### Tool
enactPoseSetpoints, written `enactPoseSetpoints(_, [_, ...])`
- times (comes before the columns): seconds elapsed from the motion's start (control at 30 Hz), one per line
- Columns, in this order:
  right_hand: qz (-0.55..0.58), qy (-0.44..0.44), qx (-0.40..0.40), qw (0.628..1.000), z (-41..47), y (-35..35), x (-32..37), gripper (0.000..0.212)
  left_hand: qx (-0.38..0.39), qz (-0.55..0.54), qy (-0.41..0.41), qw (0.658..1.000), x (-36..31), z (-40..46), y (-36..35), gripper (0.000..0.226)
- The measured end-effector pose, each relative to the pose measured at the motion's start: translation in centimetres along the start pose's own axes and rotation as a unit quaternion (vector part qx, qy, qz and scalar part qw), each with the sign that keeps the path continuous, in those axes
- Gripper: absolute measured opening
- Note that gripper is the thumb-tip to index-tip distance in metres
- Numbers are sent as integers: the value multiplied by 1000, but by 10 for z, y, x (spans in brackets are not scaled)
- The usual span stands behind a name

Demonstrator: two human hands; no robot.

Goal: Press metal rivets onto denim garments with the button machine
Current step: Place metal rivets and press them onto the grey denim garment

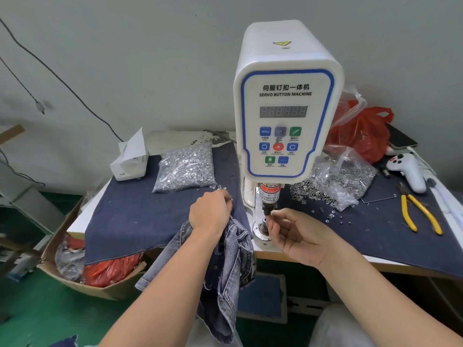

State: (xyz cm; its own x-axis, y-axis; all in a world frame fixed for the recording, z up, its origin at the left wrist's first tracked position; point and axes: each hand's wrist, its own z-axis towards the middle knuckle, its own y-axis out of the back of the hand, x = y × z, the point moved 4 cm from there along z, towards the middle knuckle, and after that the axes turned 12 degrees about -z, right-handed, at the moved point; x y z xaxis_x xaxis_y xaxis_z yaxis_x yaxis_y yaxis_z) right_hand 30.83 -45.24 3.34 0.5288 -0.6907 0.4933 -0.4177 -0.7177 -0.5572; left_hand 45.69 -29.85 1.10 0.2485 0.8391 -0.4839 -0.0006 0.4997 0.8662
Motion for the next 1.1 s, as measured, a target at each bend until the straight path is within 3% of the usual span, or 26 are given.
enactPoseSetpoints(0.17, [1,8,8,1000,-3,3,2,11,13,-66,6,998,-2,-9,18,19])
enactPoseSetpoints(0.27, [-48,30,2,998,-4,7,7,9,92,-164,-42,981,-11,-17,26,14])
enactPoseSetpoints(0.43, [-119,95,-41,987,-1,27,25,23,152,-237,-121,952,-46,-42,33,23])
enactPoseSetpoints(0.57, [-128,107,-59,984,-1,50,29,26,170,-264,-125,941,-58,-50,28,35])
enactPoseSetpoints(0.67, [-113,93,-58,988,-2,62,25,27,169,-264,-124,942,-60,-53,25,44])
enactPoseSetpoints(0.9, [-110,95,-55,988,-4,68,26,28,159,-224,-138,952,-63,-53,29,42])
enactPoseSetpoints(1.1, [-110,101,-49,988,-6,65,27,29,169,-196,-145,955,-64,-54,35,9])
